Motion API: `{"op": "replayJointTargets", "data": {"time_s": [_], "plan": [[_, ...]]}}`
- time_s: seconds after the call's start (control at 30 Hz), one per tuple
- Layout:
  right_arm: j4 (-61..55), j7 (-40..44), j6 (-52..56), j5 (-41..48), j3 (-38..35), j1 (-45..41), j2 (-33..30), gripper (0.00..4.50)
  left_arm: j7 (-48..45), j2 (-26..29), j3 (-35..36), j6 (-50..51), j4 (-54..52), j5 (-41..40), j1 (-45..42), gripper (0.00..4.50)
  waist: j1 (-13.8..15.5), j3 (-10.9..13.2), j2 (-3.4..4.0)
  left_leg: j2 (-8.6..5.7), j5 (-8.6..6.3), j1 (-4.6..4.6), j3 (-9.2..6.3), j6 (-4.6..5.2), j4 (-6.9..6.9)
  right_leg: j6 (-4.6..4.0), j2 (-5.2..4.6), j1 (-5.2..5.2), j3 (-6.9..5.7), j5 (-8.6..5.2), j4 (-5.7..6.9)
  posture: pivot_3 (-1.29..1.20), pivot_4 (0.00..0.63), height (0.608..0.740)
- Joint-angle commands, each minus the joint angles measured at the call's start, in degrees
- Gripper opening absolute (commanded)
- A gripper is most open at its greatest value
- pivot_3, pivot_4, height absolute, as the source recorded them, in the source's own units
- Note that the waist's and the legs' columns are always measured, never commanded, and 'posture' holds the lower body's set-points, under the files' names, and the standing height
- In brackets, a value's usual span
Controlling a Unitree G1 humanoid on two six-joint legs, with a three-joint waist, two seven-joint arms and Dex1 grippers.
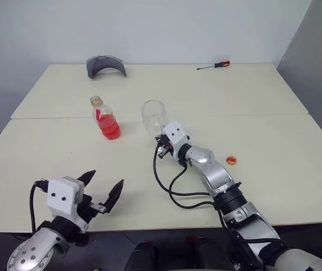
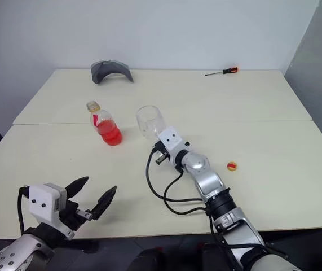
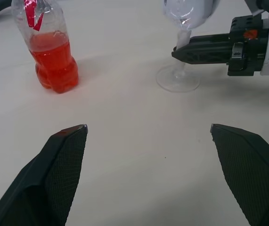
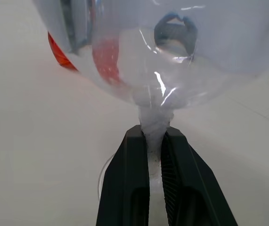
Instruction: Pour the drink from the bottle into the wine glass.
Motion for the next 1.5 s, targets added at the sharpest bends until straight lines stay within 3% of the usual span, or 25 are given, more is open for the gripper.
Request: {"op": "replayJointTargets", "data": {"time_s": [0.03,0.1,0.53,0.67,0.93,1.23,1.37,1.5], "plan": [[1.84,-0.25,-1.17,0.37,-0.38,-2.22,1.46,0.10,0.00,0.10,-0.02,-1.32,-0.46,0.28,-0.46,4.50,-0.02,0.01,0.01,0.00,0.00,0.00,0.00,0.00,0.00,0.00,0.00,0.00,0.00,0.00,0.00,0.00,0.150,0.740],[3.10,-0.70,-1.96,-0.51,-0.09,-2.97,1.79,0.10,-0.06,0.04,0.00,-1.36,-0.45,0.16,-0.59,4.50,-0.05,0.01,0.02,0.00,0.00,0.00,0.00,0.00,0.00,0.00,0.00,0.00,0.00,0.00,0.00,0.00,0.150,0.740],[-1.75,3.49,-0.34,2.68,-2.03,1.27,-0.36,4.46,-0.23,-0.07,-0.39,-2.51,0.70,0.52,-0.98,4.50,0.00,0.08,0.04,0.01,0.00,-0.03,-0.01,0.00,-0.02,0.00,0.00,0.00,-0.01,0.00,-0.10,0.00,0.150,0.740],[-6.64,4.08,1.39,2.69,-1.96,3.80,-2.84,4.46,-0.09,0.22,-0.79,-2.65,2.13,0.74,-2.75,4.50,0.10,0.10,0.07,0.02,0.00,-0.05,-0.03,0.00,-0.04,0.00,0.00,0.00,-0.02,0.00,-0.12,0.00,0.150,0.740],[-32.50,9.09,14.82,9.18,-5.65,14.56,-12.22,4.46,4.29,0.09,0.60,-1.10,9.45,2.53,-11.64,4.50,0.28,0.14,0.12,0.01,0.00,-0.20,-0.16,0.00,-0.01,0.03,0.00,-0.01,-0.13,0.01,-0.24,0.00,0.150,0.740],[-62.13,21.45,26.81,32.92,-16.89,28.62,-26.71,4.46,8.43,1.07,-1.52,-3.40,22.49,9.64,-25.10,4.50,0.32,0.21,0.07,-0.01,0.00,-0.37,-0.29,0.00,-0.01,0.05,-0.01,-0.05,-0.29,0.01,-0.33,0.00,0.150,0.740],[-66.38,23.46,26.48,38.07,-18.57,33.36,-30.88,4.46,9.35,-0.09,-3.30,-7.09,28.21,12.64,-29.88,4.50,0.34,0.21,-0.03,0.00,0.00,-0.37,-0.33,0.01,0.01,0.08,0.00,-0.02,-0.34,0.02,-0.32,0.00,0.150,0.740],[-66.82,20.13,26.87,40.34,-18.38,31.46,-30.69,4.46,9.14,0.40,-3.91,-9.49,34.08,14.13,-35.11,4.50,0.37,0.23,-0.05,0.00,0.00,-0.37,-0.33,0.00,0.02,0.08,0.00,-0.02,-0.36,0.02,-0.31,0.00,0.150,0.740]]}}
